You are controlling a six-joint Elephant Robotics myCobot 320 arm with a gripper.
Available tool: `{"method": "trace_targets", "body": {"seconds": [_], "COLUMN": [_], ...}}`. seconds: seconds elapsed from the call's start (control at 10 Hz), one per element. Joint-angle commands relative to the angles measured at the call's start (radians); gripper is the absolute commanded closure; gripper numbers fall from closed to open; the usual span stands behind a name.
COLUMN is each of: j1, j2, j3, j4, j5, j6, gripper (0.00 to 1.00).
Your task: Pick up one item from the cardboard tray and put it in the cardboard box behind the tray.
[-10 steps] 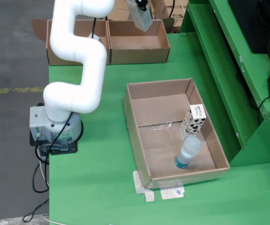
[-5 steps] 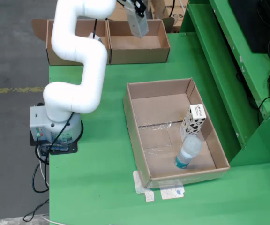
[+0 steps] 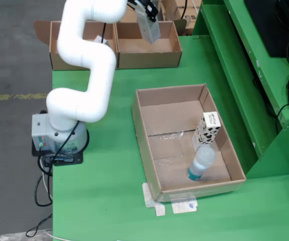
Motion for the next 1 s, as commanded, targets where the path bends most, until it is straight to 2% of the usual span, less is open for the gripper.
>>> {"method": "trace_targets", "body": {"seconds": [0.0,0.3,0.9], "j1": [-0.031,-0.075,-0.094], "j2": [-0.031,-0.09,-0.118], "j3": [0.029,0.029,0.029], "j4": [0.05,-0.03,-0.047], "j5": [0.012,0.095,0.118], "j6": [-0.009,0.004,0.004], "gripper": [1.0,1.0,1.0]}}
